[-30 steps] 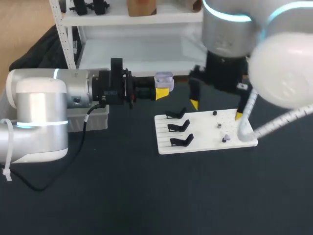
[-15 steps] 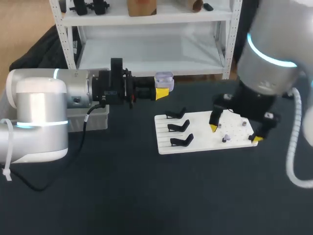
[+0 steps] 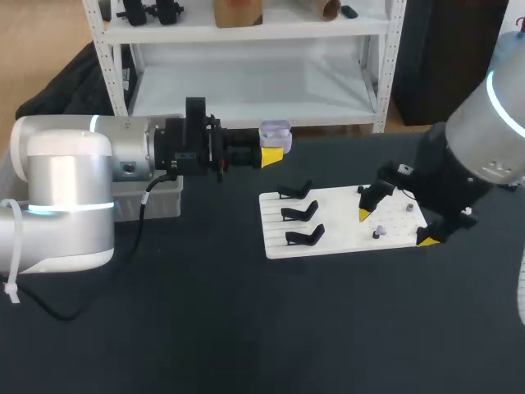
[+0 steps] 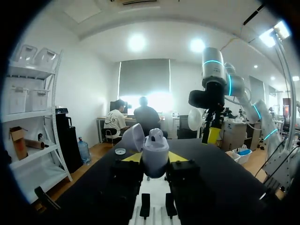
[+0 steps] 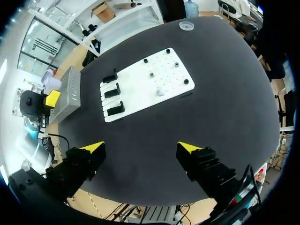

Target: Pick up each earbud case from the left stands, insert the matching earbuds, close the lid, and place the case in the box.

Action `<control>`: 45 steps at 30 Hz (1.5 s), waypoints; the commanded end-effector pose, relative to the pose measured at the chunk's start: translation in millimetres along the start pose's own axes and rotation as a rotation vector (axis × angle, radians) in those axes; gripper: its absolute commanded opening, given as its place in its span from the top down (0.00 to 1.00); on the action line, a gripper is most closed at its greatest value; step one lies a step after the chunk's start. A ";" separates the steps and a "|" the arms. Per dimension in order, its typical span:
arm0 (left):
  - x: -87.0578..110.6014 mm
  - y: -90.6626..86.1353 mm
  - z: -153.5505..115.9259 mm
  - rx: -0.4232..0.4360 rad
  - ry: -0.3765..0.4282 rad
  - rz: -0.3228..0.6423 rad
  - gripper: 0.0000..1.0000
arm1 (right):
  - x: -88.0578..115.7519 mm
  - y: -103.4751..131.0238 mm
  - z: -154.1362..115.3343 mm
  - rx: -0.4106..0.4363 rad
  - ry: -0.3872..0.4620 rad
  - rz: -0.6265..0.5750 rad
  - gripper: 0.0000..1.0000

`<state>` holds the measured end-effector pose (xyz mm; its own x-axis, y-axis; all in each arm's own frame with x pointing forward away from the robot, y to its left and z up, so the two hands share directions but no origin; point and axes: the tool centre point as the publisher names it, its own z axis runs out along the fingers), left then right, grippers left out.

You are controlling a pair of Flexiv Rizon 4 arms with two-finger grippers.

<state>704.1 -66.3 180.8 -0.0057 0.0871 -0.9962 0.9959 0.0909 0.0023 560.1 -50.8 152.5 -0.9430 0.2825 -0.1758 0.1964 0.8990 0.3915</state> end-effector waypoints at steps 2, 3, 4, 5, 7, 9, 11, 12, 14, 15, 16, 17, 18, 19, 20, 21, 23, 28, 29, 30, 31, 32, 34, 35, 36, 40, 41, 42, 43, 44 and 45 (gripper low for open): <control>0.5 -0.5 0.1 -0.002 -0.002 0.001 1.00 | 0.9 -5.8 8.6 -0.005 0.011 0.019 0.00; 0.5 -0.5 0.1 -0.002 -0.002 0.001 1.00 | -1.9 -8.5 16.9 0.015 -0.003 0.017 0.00; 0.5 -0.5 0.1 -0.002 -0.002 0.001 1.00 | -4.2 -11.9 24.9 0.061 -0.017 0.003 0.00; 0.5 -0.5 0.1 -0.002 -0.002 0.001 1.00 | -7.4 -13.8 31.8 0.074 -0.024 -0.007 0.00; 0.5 -0.5 0.1 -0.002 -0.002 0.001 1.00 | -10.4 -17.4 37.8 0.086 -0.011 0.017 0.00; 0.5 -0.5 0.1 -0.002 -0.002 0.001 1.00 | -14.3 -20.9 45.4 0.099 -0.009 0.023 0.00; 0.5 -0.5 0.1 -0.002 -0.002 0.001 1.00 | -18.5 -24.3 52.9 0.109 0.009 0.035 0.00; 0.5 -0.5 0.1 -0.002 -0.002 0.001 1.00 | -20.8 -26.2 56.5 0.113 0.012 0.038 0.00; 0.5 -0.5 0.1 -0.002 -0.002 0.001 1.00 | -25.4 -28.8 63.6 0.114 0.023 0.045 0.00; 0.5 -0.5 0.1 -0.002 -0.002 0.001 1.00 | -27.5 -29.8 66.4 0.103 0.024 0.044 0.00; 0.5 -0.5 0.1 -0.002 -0.002 0.001 1.00 | -29.6 -31.2 69.8 0.102 0.027 0.043 0.00; 0.5 -0.5 0.1 -0.002 -0.002 0.001 1.00 | -31.9 -32.1 73.3 0.091 0.027 0.035 0.00; 0.5 -0.5 0.1 -0.002 -0.002 0.001 1.00 | -34.0 -32.4 76.2 0.070 0.034 0.036 0.00; 0.5 -0.5 0.1 -0.002 -0.002 0.001 1.00 | -35.6 -32.2 79.3 0.072 0.043 0.048 0.00; 0.5 -0.5 0.1 -0.002 -0.002 0.001 1.00 | -37.6 -32.6 82.4 0.059 0.042 0.049 0.00; 0.5 -0.5 0.1 -0.002 -0.002 0.001 1.00 | -39.3 -33.8 85.2 0.060 0.039 0.051 0.00; 0.5 -0.5 0.1 -0.002 -0.002 0.001 1.00 | -41.4 -34.8 89.6 0.056 0.037 0.053 0.00; 0.5 -0.5 0.1 -0.002 -0.002 0.001 1.00 | -45.8 -34.3 100.5 0.046 0.024 0.062 0.09; 0.5 -0.5 0.1 -0.002 -0.002 0.001 1.00 | -46.2 -34.0 102.1 0.036 0.022 0.059 0.14; 0.5 -0.5 0.1 -0.002 -0.002 0.001 1.00 | -47.2 -34.1 104.3 0.036 0.021 0.060 0.14; 0.5 -0.5 0.1 -0.002 -0.002 0.001 1.00 | -48.2 -35.1 106.7 0.036 0.020 0.060 0.15; 0.5 -0.5 0.1 -0.002 -0.002 0.001 1.00 | -49.2 -36.1 108.5 0.035 0.019 0.060 0.13; 0.5 -0.5 0.1 -0.002 -0.002 0.001 1.00 | -51.0 -38.7 111.9 0.036 0.018 0.066 0.16; 0.5 -0.5 0.1 -0.002 -0.002 0.001 1.00 | -52.3 -39.4 113.1 0.037 0.019 0.069 0.17; 0.5 -0.5 0.1 -0.002 -0.002 0.001 1.00 | -52.8 -39.9 113.7 0.040 0.021 0.073 0.17; 0.5 -0.5 0.1 -0.002 -0.002 0.001 1.00 | -54.5 -42.2 116.9 0.037 0.034 0.057 0.22; 0.5 -0.5 0.1 -0.002 -0.002 0.001 1.00 | -56.1 -43.1 118.8 0.040 0.037 0.053 0.25; 0.5 -0.5 0.1 -0.002 -0.002 0.001 1.00 | -57.3 -43.4 119.8 0.038 0.042 0.049 0.35; 0.5 -0.5 0.1 -0.002 -0.002 0.001 1.00 | -59.3 -43.9 120.6 0.036 0.043 0.048 0.47; 0.5 -0.5 0.1 -0.002 -0.002 0.001 1.00 | -61.4 -44.5 121.5 0.040 0.039 0.043 0.48; 0.5 -0.5 0.1 -0.002 -0.002 0.001 1.00 | -63.4 -44.4 122.0 0.039 0.040 0.040 0.45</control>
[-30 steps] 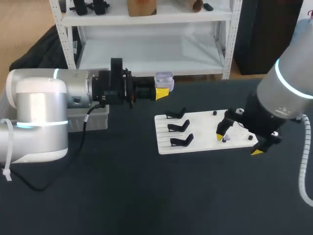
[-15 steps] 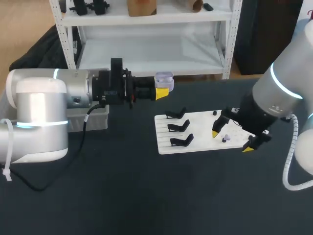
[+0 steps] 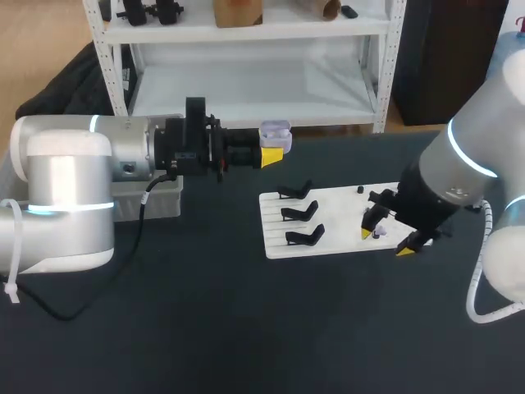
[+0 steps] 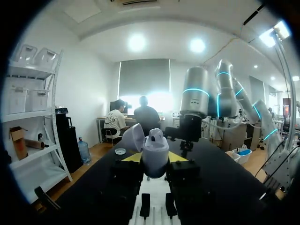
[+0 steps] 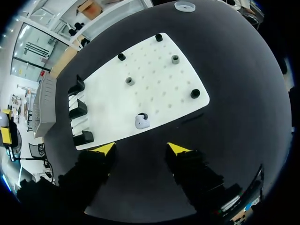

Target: Pick up each earbud case from the left stands, insert the matching earbuds, close the lid, and place the case in the box.

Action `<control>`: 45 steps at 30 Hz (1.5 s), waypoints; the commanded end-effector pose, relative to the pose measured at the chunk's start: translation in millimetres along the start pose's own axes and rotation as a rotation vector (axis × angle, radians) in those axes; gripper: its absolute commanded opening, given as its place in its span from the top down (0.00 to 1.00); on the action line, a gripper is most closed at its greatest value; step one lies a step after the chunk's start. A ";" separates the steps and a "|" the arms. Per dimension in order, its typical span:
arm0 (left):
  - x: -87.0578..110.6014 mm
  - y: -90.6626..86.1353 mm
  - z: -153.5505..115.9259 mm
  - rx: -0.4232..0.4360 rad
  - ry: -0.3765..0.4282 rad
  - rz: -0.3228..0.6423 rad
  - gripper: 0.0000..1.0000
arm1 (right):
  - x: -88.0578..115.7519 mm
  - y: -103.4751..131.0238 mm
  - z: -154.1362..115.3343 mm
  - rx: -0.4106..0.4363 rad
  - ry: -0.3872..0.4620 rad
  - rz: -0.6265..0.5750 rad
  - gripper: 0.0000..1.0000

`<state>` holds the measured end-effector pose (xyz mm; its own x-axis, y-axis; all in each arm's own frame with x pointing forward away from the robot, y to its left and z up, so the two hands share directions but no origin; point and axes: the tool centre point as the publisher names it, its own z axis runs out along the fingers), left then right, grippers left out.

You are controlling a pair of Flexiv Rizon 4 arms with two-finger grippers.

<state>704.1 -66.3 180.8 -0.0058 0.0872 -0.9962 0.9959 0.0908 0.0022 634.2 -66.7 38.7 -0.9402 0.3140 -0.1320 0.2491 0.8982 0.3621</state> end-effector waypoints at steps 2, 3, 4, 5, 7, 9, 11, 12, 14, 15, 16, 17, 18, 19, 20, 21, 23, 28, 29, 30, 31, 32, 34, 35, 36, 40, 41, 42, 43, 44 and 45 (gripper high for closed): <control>0.5 -0.5 0.1 -0.002 -0.002 0.001 1.00 | -11.2 0.7 4.8 -0.003 0.018 -0.019 0.45; 0.5 -0.5 0.1 -0.002 -0.002 0.001 1.00 | -12.0 0.7 5.1 -0.011 0.021 -0.033 0.47; 0.5 -0.5 0.1 -0.002 -0.002 0.001 1.00 | -13.0 0.9 5.2 -0.014 0.025 -0.038 0.49; 0.5 -0.5 0.1 -0.002 -0.002 0.001 1.00 | -13.8 1.2 5.4 -0.017 0.032 -0.049 0.49; 0.5 -0.5 0.1 -0.002 -0.002 0.001 1.00 | -14.9 1.9 5.7 -0.021 0.037 -0.077 0.49; 0.5 -0.5 0.1 -0.002 -0.002 0.001 1.00 | -16.0 3.0 6.2 -0.021 0.043 -0.101 0.50; 0.5 -0.5 0.1 -0.002 -0.002 0.001 1.00 | -17.5 3.2 7.6 -0.020 0.042 -0.112 0.51; 0.5 -0.5 0.1 -0.002 -0.002 0.001 1.00 | -18.5 2.9 8.5 -0.018 0.042 -0.112 0.51; 0.5 -0.5 0.1 -0.002 -0.002 0.001 1.00 | -19.9 2.7 9.4 -0.019 0.043 -0.113 0.52; 0.5 -0.5 0.1 -0.002 -0.002 0.001 1.00 | -20.4 2.8 9.8 -0.021 0.045 -0.116 0.52; 0.5 -0.5 0.1 -0.002 -0.002 0.001 1.00 | -20.8 2.8 10.4 -0.023 0.049 -0.119 0.52; 0.5 -0.5 0.1 -0.002 -0.002 0.001 1.00 | -21.3 2.7 11.5 -0.023 0.051 -0.122 0.52; 0.5 -0.5 0.1 -0.002 -0.002 0.001 1.00 | -21.6 2.7 12.0 -0.023 0.052 -0.123 0.52; 0.5 -0.5 0.1 -0.002 -0.002 0.001 1.00 | -22.2 2.7 12.6 -0.022 0.052 -0.124 0.52; 0.5 -0.5 0.1 -0.002 -0.002 0.001 1.00 | -23.4 2.7 13.6 -0.023 0.053 -0.123 0.52; 0.5 -0.5 0.1 -0.002 -0.002 0.001 1.00 | -24.1 2.5 14.3 -0.023 0.054 -0.122 0.52; 0.5 -0.5 0.1 -0.002 -0.002 0.001 1.00 | -24.7 1.9 15.9 -0.022 0.057 -0.121 0.53; 0.5 -0.5 0.1 -0.002 -0.002 0.001 1.00 | -24.5 1.5 18.3 -0.022 0.067 -0.121 0.54; 0.5 -0.5 0.1 -0.002 -0.002 0.001 1.00 | -24.7 1.2 19.1 -0.022 0.068 -0.118 0.55; 0.5 -0.5 0.1 -0.002 -0.002 0.001 1.00 | -25.0 0.9 20.1 -0.021 0.069 -0.118 0.56; 0.5 -0.5 0.1 -0.002 -0.002 0.001 1.00 | -25.1 0.8 20.4 -0.021 0.070 -0.117 0.57; 0.5 -0.5 0.1 -0.002 -0.002 0.001 1.00 | -24.7 0.9 20.6 -0.021 0.071 -0.117 0.58; 0.5 -0.5 0.1 -0.002 -0.002 0.001 1.00 | -23.8 0.9 20.8 -0.020 0.073 -0.121 0.58; 0.5 -0.5 0.1 -0.002 -0.002 0.001 1.00 | -23.5 0.9 21.0 -0.020 0.074 -0.122 0.58; 0.5 -0.5 0.1 -0.002 -0.002 0.001 1.00 | -23.4 0.9 21.1 -0.020 0.074 -0.123 0.59; 0.5 -0.5 0.1 -0.002 -0.002 0.001 1.00 | -23.4 1.2 21.4 -0.020 0.075 -0.127 0.63; 0.5 -0.5 0.1 -0.002 -0.002 0.001 1.00 | -23.6 1.5 21.5 -0.019 0.075 -0.127 0.64; 0.5 -0.5 0.1 -0.002 -0.002 0.001 1.00 | -23.8 1.7 21.6 -0.019 0.075 -0.127 0.65; 0.5 -0.5 0.1 -0.002 -0.002 0.001 1.00 | -23.8 1.7 21.7 -0.018 0.075 -0.128 0.65; 0.5 -0.5 0.1 -0.002 -0.002 0.001 1.00 | -24.0 1.9 21.6 -0.017 0.075 -0.130 0.67; 0.5 -0.5 0.1 -0.002 -0.002 0.001 1.00 | -24.1 2.0 21.5 -0.016 0.074 -0.131 0.67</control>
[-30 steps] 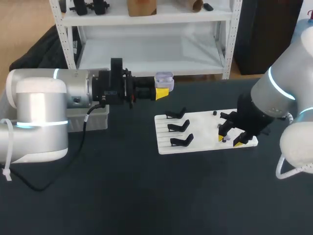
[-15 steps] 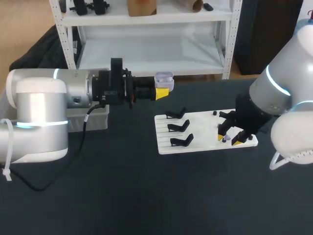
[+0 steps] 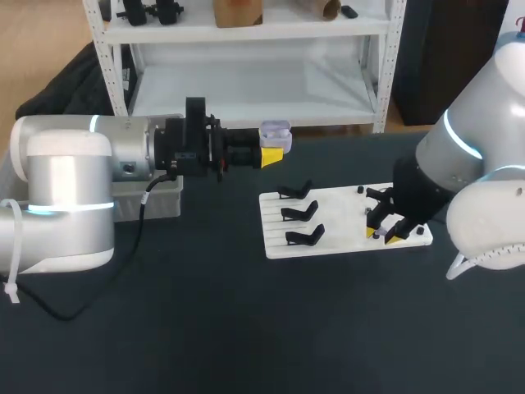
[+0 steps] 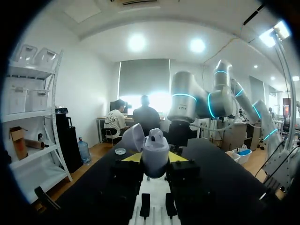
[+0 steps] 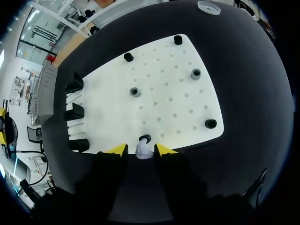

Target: Pick up each earbud case from the left stands, insert the matching earbuds, close the lid, and place the case in the box.

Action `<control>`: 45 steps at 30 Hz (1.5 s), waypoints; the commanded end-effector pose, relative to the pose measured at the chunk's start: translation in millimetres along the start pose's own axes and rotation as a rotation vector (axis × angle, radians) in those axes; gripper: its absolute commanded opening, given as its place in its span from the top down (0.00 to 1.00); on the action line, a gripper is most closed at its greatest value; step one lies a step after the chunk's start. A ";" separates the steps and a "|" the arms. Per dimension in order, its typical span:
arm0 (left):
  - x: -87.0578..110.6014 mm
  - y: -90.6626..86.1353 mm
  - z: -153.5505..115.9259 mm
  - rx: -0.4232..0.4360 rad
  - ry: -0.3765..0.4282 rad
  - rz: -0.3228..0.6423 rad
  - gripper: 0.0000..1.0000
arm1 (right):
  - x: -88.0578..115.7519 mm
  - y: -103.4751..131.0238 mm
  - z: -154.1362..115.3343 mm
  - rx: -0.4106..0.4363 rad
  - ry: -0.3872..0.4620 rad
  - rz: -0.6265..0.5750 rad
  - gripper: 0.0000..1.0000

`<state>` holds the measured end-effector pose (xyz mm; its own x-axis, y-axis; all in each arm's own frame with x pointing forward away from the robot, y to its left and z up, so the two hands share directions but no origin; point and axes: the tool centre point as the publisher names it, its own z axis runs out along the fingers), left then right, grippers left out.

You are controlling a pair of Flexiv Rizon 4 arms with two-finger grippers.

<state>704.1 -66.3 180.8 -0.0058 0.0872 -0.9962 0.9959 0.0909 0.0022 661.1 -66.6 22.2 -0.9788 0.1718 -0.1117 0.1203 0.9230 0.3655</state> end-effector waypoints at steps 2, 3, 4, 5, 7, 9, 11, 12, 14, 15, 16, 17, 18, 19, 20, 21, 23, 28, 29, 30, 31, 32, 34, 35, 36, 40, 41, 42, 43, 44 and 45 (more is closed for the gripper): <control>0.5 -0.5 0.1 -0.002 -0.002 0.001 1.00 | -1.5 1.1 -0.3 0.008 0.001 -0.005 0.67; 0.5 -0.5 0.1 -0.002 -0.002 0.001 1.00 | -1.7 0.9 -0.5 0.009 0.001 -0.005 0.68; 0.5 -0.5 0.1 -0.002 -0.002 0.001 1.00 | -1.8 0.7 -0.7 0.010 0.001 -0.006 0.68; 0.5 -0.5 0.1 -0.002 -0.002 0.001 1.00 | -2.2 0.2 -0.7 0.012 0.001 -0.007 0.68; 0.5 -0.5 0.1 -0.002 -0.002 0.001 1.00 | -2.5 -0.3 -0.6 0.014 0.001 -0.008 0.69; 0.5 -0.5 0.1 -0.002 -0.002 0.001 1.00 | -2.6 -1.0 -0.9 0.021 0.000 -0.007 0.69; 0.5 -0.5 0.1 -0.002 -0.002 0.001 1.00 | -2.6 -2.4 -1.7 0.024 -0.001 -0.005 0.68; 0.5 -0.5 0.1 -0.002 -0.002 0.001 1.00 | -2.5 -3.2 -2.2 0.025 -0.002 -0.002 0.68; 0.5 -0.5 0.1 -0.002 -0.002 0.001 1.00 | -2.7 -5.0 -2.6 0.026 -0.005 0.007 0.69; 0.5 -0.5 0.1 -0.002 -0.002 0.001 1.00 | -2.5 -5.5 -2.9 0.026 -0.006 0.012 0.69; 0.5 -0.5 0.1 -0.002 -0.002 0.001 1.00 | -2.3 -5.9 -3.3 0.025 -0.006 0.014 0.69; 0.5 -0.5 0.1 -0.002 -0.002 0.001 1.00 | -2.1 -6.1 -3.5 0.025 -0.006 0.016 0.69; 0.5 -0.5 0.1 -0.002 -0.002 0.001 1.00 | -1.9 -6.3 -3.6 0.025 -0.006 0.017 0.69; 0.5 -0.5 0.1 -0.002 -0.002 0.001 1.00 | -1.2 -6.2 -3.8 0.024 -0.006 0.019 0.69; 0.5 -0.5 0.1 -0.002 -0.002 0.001 1.00 | -0.7 -5.9 -3.9 0.023 -0.005 0.019 0.69; 0.5 -0.5 0.1 -0.002 -0.002 0.001 1.00 | -0.1 -5.6 -3.8 0.023 -0.005 0.019 0.70; 0.5 -0.5 0.1 -0.002 -0.002 0.001 1.00 | 0.6 -4.7 -3.6 0.023 -0.004 0.019 0.71; 0.5 -0.5 0.1 -0.002 -0.002 0.001 1.00 | 0.5 -3.0 -3.5 0.023 -0.005 0.017 0.81; 0.5 -0.5 0.1 -0.002 -0.002 0.001 1.00 | 0.2 -2.9 -3.3 0.023 -0.006 0.017 0.86; 0.5 -0.5 0.1 -0.002 -0.002 0.001 1.00 | 0.0 -2.8 -3.3 0.024 -0.006 0.016 0.89; 0.5 -0.5 0.1 -0.002 -0.002 0.001 1.00 | -0.2 -2.6 -3.2 0.025 -0.006 0.015 0.90; 0.5 -0.5 0.1 -0.002 -0.002 0.001 1.00 | -0.3 -2.4 -3.2 0.026 -0.007 0.014 0.91; 0.5 -0.5 0.1 -0.002 -0.002 0.001 1.00 | -0.2 -1.6 -3.5 0.028 -0.007 0.013 0.91; 0.5 -0.5 0.1 -0.002 -0.002 0.001 1.00 | 0.0 -1.6 -3.6 0.028 -0.006 0.013 0.92; 0.5 -0.5 0.1 -0.002 -0.002 0.001 1.00 | 0.5 -1.7 -3.6 0.031 -0.005 0.013 0.93; 0.5 -0.5 0.1 -0.002 -0.002 0.001 1.00 | 1.1 -2.1 -3.2 0.042 -0.005 0.017 1.00; 0.5 -0.5 0.1 -0.002 -0.002 0.001 1.00 | 1.4 -2.2 -3.6 0.044 -0.005 0.018 1.00; 0.5 -0.5 0.1 -0.002 -0.002 0.001 1.00 | 1.9 -2.2 -4.6 0.049 -0.005 0.021 1.00; 0.5 -0.5 0.1 -0.002 -0.002 0.001 1.00 | 2.5 -1.8 -7.1 0.052 -0.004 0.021 1.00; 0.5 -0.5 0.1 -0.002 -0.002 0.001 1.00 | 2.9 -0.8 -9.6 0.052 0.000 0.024 1.00; 0.5 -0.5 0.1 -0.002 -0.002 0.001 1.00 | 3.8 0.3 -12.7 0.055 0.011 0.023 1.00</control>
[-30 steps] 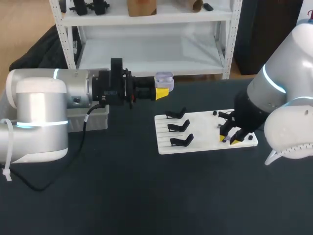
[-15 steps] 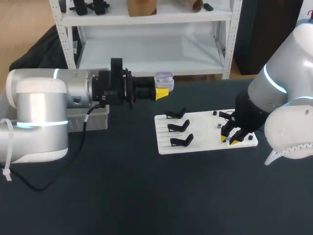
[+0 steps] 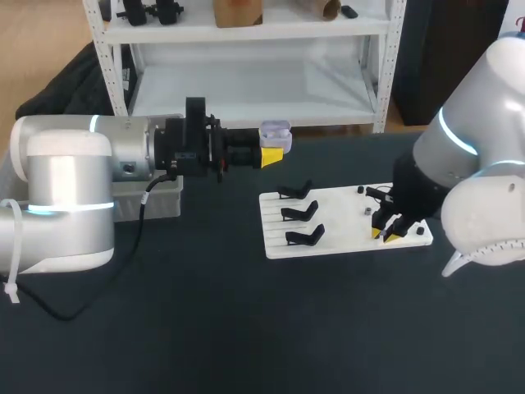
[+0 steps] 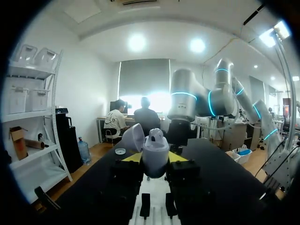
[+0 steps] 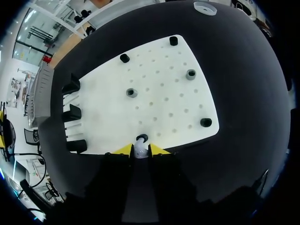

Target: Pick up each earbud case from the left stands, insert the matching earbuds, close the lid, and place the case in the box.

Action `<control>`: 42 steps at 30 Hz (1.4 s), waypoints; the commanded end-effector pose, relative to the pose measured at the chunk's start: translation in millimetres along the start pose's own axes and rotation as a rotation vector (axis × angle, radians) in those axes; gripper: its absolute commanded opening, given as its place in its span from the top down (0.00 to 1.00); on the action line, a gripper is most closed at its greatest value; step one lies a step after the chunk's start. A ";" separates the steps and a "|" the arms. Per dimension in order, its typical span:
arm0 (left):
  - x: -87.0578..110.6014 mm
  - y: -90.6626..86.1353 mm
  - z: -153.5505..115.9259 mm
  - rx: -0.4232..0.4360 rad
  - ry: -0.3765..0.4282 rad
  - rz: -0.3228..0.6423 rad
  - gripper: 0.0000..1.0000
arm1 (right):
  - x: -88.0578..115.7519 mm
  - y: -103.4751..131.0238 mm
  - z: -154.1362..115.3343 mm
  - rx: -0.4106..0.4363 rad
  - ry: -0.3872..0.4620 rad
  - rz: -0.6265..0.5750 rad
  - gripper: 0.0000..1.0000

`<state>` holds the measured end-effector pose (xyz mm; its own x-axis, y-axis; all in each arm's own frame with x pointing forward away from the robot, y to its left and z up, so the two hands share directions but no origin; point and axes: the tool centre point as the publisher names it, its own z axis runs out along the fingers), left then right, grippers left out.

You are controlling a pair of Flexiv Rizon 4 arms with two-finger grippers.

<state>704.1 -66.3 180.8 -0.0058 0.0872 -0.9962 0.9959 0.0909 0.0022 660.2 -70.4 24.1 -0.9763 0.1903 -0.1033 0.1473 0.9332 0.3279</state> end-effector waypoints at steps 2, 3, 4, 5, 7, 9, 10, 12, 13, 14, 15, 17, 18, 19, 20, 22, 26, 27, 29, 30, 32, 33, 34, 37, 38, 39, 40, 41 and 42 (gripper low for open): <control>0.5 -0.5 0.1 -0.002 -0.002 0.001 1.00 | 6.4 5.3 -17.4 0.026 0.022 -0.014 1.00; 0.5 -0.5 0.1 -0.002 -0.002 0.001 1.00 | 8.2 6.7 -21.9 0.040 0.027 -0.019 1.00; 0.5 -0.5 0.1 -0.002 -0.002 0.001 1.00 | 10.3 9.0 -27.4 0.043 0.025 -0.032 1.00; 0.5 -0.5 0.1 -0.002 -0.002 0.001 1.00 | 12.0 10.8 -32.0 0.050 0.036 -0.031 1.00; 0.5 -0.5 0.1 -0.002 -0.002 0.001 1.00 | 16.3 14.9 -43.1 0.064 0.046 -0.057 1.00; 0.5 -0.5 0.1 -0.002 -0.002 0.001 1.00 | 21.0 20.0 -55.3 0.073 0.065 -0.078 1.00; 0.5 -0.5 0.1 -0.002 -0.002 0.001 1.00 | 24.1 23.0 -62.2 0.077 0.079 -0.092 1.00; 0.5 -0.5 0.1 -0.002 -0.002 0.001 1.00 | 29.2 29.2 -75.3 0.085 0.104 -0.120 1.00; 0.5 -0.5 0.1 -0.002 -0.002 0.001 1.00 | 32.0 33.0 -82.7 0.088 0.125 -0.124 1.00; 0.5 -0.5 0.1 -0.002 -0.002 0.001 1.00 | 34.7 36.9 -90.0 0.093 0.141 -0.139 1.00; 0.5 -0.5 0.1 -0.002 -0.002 0.001 1.00 | 37.1 41.1 -97.4 0.098 0.151 -0.152 1.00; 0.5 -0.5 0.1 -0.002 -0.002 0.001 1.00 | 40.9 49.8 -111.9 0.117 0.178 -0.175 1.00; 0.5 -0.5 0.1 -0.002 -0.002 0.001 1.00 | 43.1 54.6 -119.4 0.124 0.187 -0.191 1.00; 0.5 -0.5 0.1 -0.002 -0.002 0.001 1.00 | 44.5 59.5 -125.7 0.124 0.190 -0.205 1.00; 0.5 -0.5 0.1 -0.002 -0.002 0.001 1.00 | 46.0 65.7 -133.0 0.119 0.188 -0.228 1.00; 0.5 -0.5 0.1 -0.002 -0.002 0.001 1.00 | 48.7 77.7 -146.0 0.110 0.195 -0.259 1.00; 0.5 -0.5 0.1 -0.002 -0.002 0.001 1.00 | 51.7 104.3 -169.1 0.063 0.205 -0.325 1.00; 0.5 -0.5 0.1 -0.002 -0.002 0.001 1.00 | 51.6 111.2 -174.0 0.053 0.200 -0.342 1.00; 0.5 -0.5 0.1 -0.002 -0.002 0.001 1.00 | 51.0 124.4 -182.5 0.035 0.198 -0.385 1.00; 0.5 -0.5 0.1 -0.002 -0.002 0.001 1.00 | 50.1 130.6 -186.1 0.032 0.189 -0.416 1.00; 0.5 -0.5 0.1 -0.002 -0.002 0.001 1.00 | 47.9 143.2 -192.1 0.024 0.179 -0.466 1.00; 0.5 -0.5 0.1 -0.002 -0.002 0.001 1.00 | 46.8 149.0 -193.9 0.017 0.184 -0.481 1.00; 0.5 -0.5 0.1 -0.002 -0.002 0.001 1.00 | 45.6 155.2 -195.1 0.006 0.187 -0.497 1.00; 0.5 -0.5 0.1 -0.002 -0.002 0.001 1.00 | 39.0 170.9 -195.3 0.010 0.170 -0.548 1.00; 0.5 -0.5 0.1 -0.002 -0.002 0.001 1.00 | 36.8 175.4 -194.9 0.012 0.167 -0.563 1.00; 0.5 -0.5 0.1 -0.002 -0.002 0.001 1.00 | 34.7 180.3 -194.4 0.008 0.169 -0.573 1.00; 0.5 -0.5 0.1 -0.002 -0.002 0.001 1.00 | 32.8 185.0 -194.1 0.009 0.170 -0.584 1.00; 0.5 -0.5 0.1 -0.002 -0.002 0.001 1.00 | 31.6 188.9 -193.6 0.013 0.167 -0.602 1.00; 0.5 -0.5 0.1 -0.002 -0.002 0.001 1.00 | 29.9 194.6 -193.2 0.006 0.175 -0.611 1.00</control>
<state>704.1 -66.3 180.8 -0.0058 0.0872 -0.9962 0.9959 0.0908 0.0022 617.4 44.3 263.5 -0.8984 -0.4121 -0.1518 -0.4385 0.8613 0.2567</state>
